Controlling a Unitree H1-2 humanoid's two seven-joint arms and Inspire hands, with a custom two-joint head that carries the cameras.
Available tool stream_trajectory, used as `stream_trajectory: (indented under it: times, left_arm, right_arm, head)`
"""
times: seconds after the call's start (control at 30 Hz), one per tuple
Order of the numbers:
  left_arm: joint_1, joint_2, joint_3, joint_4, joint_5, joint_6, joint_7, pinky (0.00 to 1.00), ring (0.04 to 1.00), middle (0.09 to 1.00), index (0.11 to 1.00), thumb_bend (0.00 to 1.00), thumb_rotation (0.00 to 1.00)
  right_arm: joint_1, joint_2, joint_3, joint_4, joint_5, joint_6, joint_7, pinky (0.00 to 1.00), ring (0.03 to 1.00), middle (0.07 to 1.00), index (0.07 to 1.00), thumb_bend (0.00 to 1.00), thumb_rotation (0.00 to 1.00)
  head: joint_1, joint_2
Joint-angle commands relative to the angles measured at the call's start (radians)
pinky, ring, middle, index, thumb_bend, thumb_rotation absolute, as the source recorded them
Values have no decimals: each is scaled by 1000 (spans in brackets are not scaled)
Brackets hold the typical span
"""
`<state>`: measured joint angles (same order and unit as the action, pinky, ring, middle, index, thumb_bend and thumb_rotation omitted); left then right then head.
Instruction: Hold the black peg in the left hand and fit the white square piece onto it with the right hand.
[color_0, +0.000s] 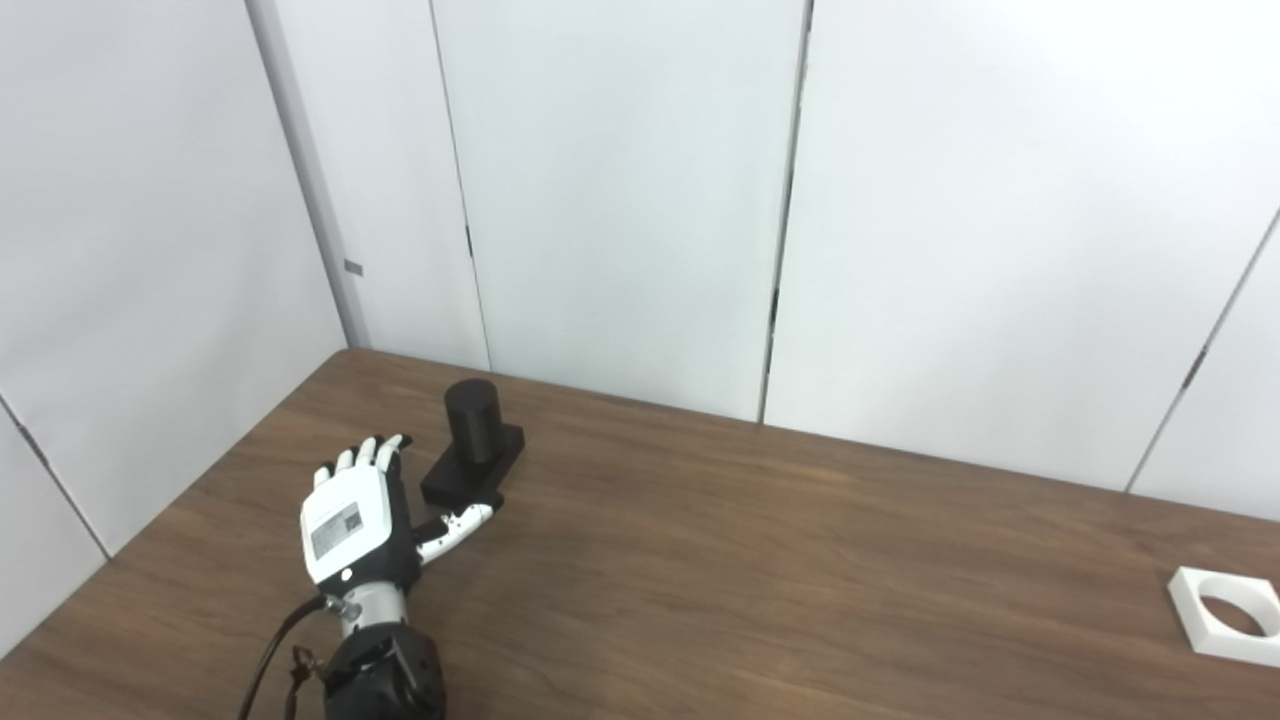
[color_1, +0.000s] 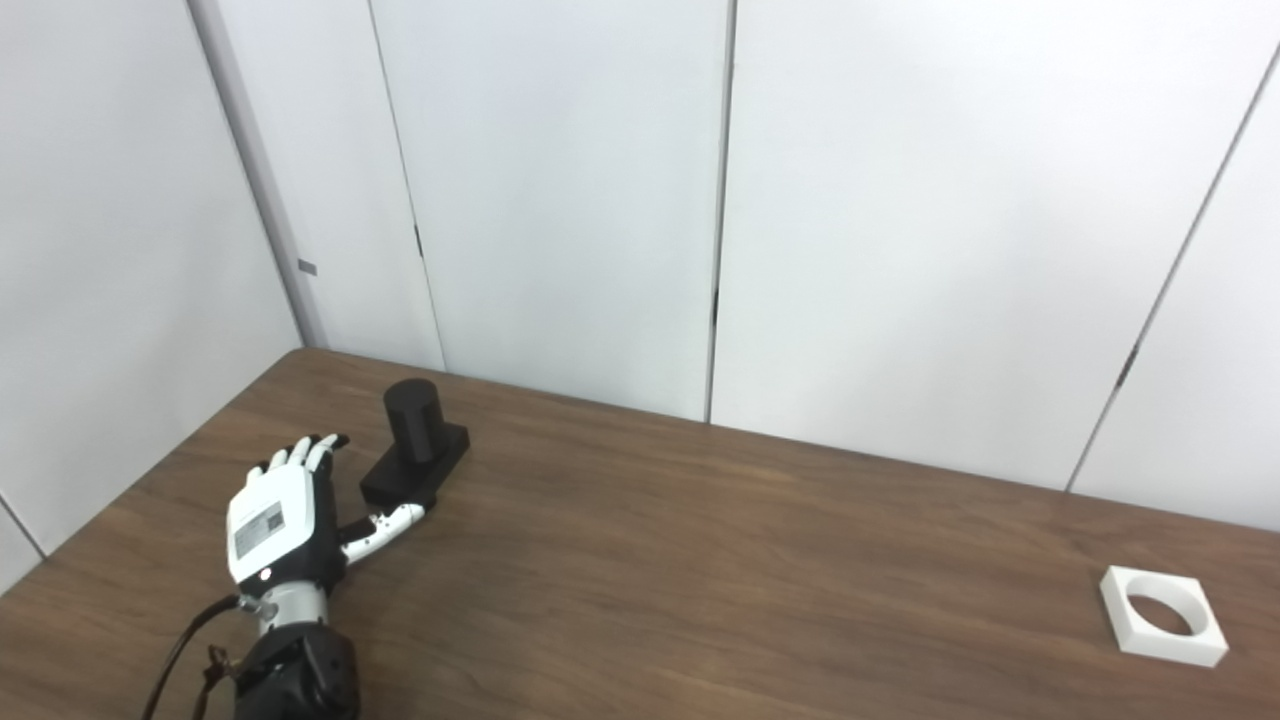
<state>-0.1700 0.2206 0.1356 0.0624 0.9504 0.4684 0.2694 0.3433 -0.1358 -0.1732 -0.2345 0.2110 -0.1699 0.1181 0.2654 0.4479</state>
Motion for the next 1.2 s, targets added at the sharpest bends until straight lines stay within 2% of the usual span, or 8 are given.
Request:
stream_trajectory:
  times: [0.0, 0.33, 0.53, 0.67, 0.87, 1.0, 1.17]
  left_arm:
    - [-54, 13, 16, 6, 54, 1, 5, 960, 935, 924, 846, 956, 682]
    - [-118, 26, 14, 135, 37, 1, 25, 926, 923, 911, 839, 946, 657]
    - [-149, 34, 7, 195, 29, 1, 7, 927, 924, 912, 839, 934, 670]
    - [-169, 29, 13, 240, 19, 1, 9, 882, 908, 890, 821, 932, 645]
    - [-189, 28, -3, 291, -4, 1, 53, 845, 890, 871, 786, 934, 624]
    - [-202, 26, -2, 321, 10, 1, 57, 866, 896, 875, 789, 922, 631]
    - [-208, 28, -1, 339, 1, 1, 73, 871, 894, 872, 788, 900, 587]
  right_arm:
    - [13, 22, 8, 2, 15, -15, -5, 999, 965, 943, 941, 691, 942]
    - [17, 22, 14, -1, 16, -17, -1, 1000, 967, 943, 942, 690, 949]
    - [19, 26, 17, -2, 12, -23, -3, 998, 967, 933, 938, 668, 959]
    - [22, 28, 17, -9, 7, -13, -9, 999, 973, 931, 939, 673, 959]
    - [26, 26, 17, -15, 20, -9, -6, 999, 962, 929, 937, 666, 956]
    - [28, 27, 20, -15, 11, -13, -7, 985, 955, 924, 932, 675, 951]
    - [32, 26, 20, -20, 19, 1, -8, 1000, 977, 927, 936, 676, 949]
  head:
    - [3, 1]
    - [-3, 6]
    - [-8, 0]
    - [-9, 0]
    - [-12, 2]
    - [-12, 1]
    - [-10, 6]
